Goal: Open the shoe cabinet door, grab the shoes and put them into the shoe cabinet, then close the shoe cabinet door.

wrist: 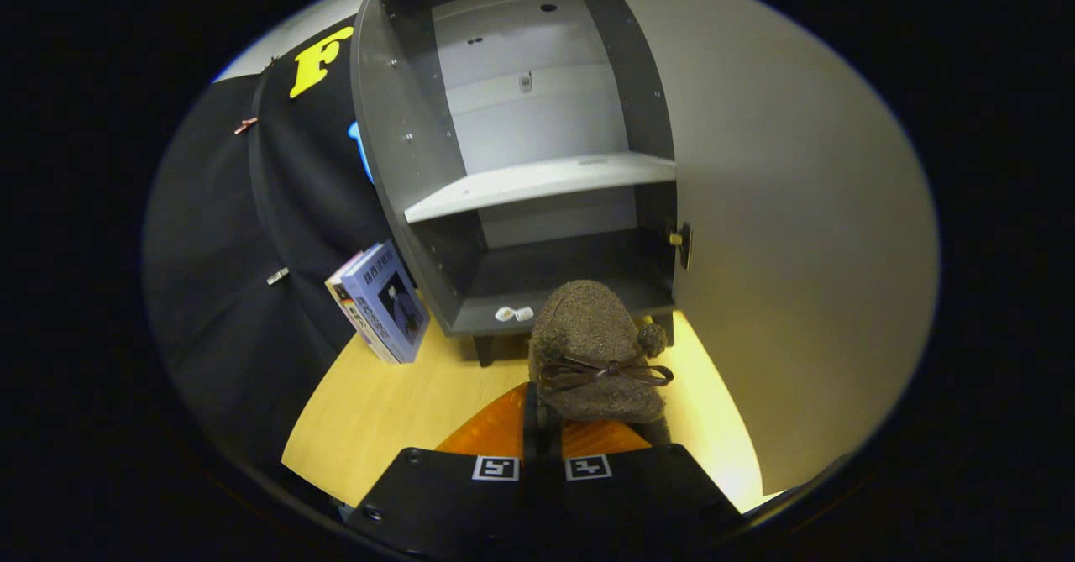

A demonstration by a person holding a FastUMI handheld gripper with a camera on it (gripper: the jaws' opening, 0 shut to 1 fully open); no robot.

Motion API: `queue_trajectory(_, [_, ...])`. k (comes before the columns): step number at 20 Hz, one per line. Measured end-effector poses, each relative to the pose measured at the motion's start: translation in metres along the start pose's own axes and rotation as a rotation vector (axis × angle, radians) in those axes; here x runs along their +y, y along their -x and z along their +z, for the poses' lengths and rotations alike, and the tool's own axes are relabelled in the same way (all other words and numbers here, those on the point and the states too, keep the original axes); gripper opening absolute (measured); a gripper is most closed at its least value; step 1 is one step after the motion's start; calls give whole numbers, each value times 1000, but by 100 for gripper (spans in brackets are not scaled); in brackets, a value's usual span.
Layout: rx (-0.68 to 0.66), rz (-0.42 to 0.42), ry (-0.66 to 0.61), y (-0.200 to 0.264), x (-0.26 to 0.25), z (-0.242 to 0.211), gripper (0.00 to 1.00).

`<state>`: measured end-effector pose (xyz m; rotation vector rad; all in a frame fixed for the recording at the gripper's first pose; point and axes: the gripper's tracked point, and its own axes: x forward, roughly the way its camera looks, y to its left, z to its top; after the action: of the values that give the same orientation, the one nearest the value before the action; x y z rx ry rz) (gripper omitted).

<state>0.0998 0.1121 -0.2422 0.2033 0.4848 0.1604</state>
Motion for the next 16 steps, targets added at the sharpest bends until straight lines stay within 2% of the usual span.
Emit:
queue_trajectory(6, [-38,15,48,10,30,89,5])
queue_trajectory(13, [-107,31,72,-46,54,202,5])
queue_trajectory(16, [-112,32,98,-73,59,234,5])
